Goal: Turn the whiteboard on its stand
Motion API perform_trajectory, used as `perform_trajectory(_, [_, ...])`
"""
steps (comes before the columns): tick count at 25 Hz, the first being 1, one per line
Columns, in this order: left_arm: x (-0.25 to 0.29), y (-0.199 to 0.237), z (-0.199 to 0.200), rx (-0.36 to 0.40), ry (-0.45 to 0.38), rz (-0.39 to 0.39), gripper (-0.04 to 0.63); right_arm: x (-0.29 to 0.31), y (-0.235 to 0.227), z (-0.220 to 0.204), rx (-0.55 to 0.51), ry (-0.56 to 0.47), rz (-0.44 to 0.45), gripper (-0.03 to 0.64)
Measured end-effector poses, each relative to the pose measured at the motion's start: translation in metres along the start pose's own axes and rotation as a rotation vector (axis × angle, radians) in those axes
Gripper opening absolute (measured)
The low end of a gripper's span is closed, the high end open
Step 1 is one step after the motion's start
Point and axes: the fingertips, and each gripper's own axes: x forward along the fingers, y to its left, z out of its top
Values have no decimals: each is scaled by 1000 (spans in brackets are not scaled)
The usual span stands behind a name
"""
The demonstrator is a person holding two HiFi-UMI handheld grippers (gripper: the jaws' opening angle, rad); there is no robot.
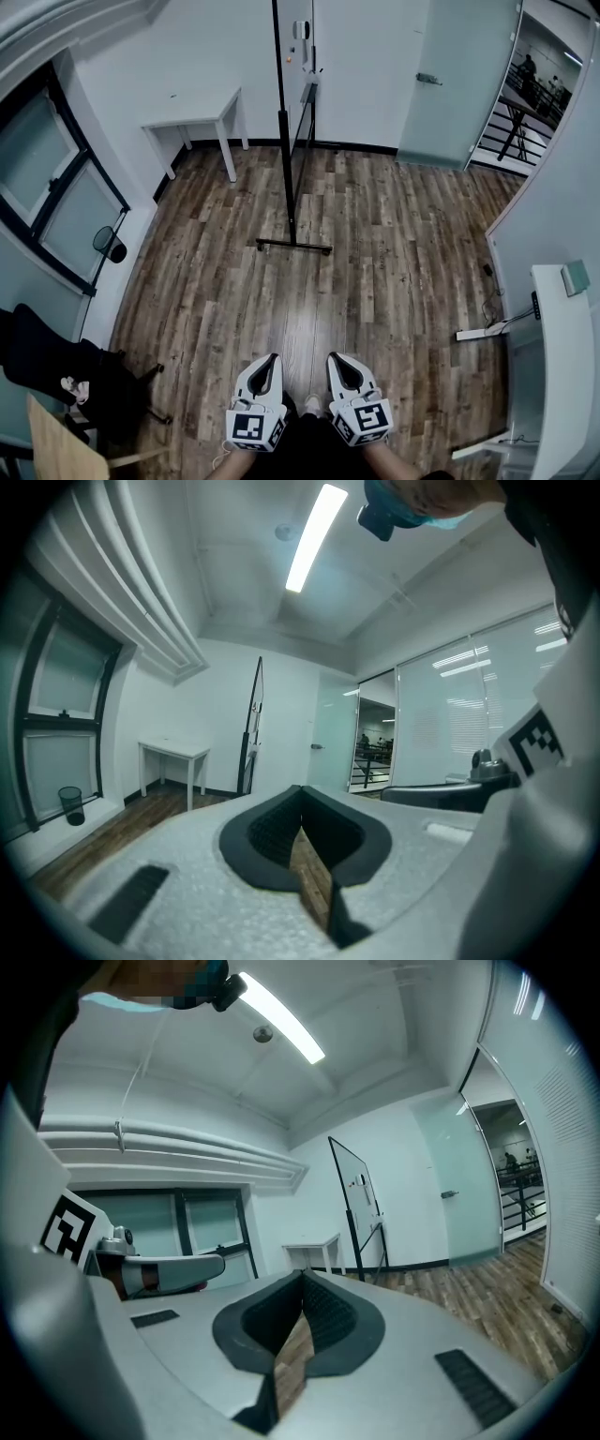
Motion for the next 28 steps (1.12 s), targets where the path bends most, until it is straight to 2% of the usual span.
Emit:
perform_trajectory(6, [17, 2, -7, 8, 20, 22, 15, 11, -14, 3, 23, -6, 21, 11])
perform_trajectory(12, [58, 11, -12, -1, 31, 12, 15, 44, -39, 3, 23, 2, 9, 11])
perform_trajectory(19, [130, 48, -2, -11, 32, -5, 15, 110, -66, 18, 6, 12, -12, 11])
perform_trajectory(28, [230, 121, 26, -14, 45, -52, 15, 223, -92, 47, 8, 20, -59, 11])
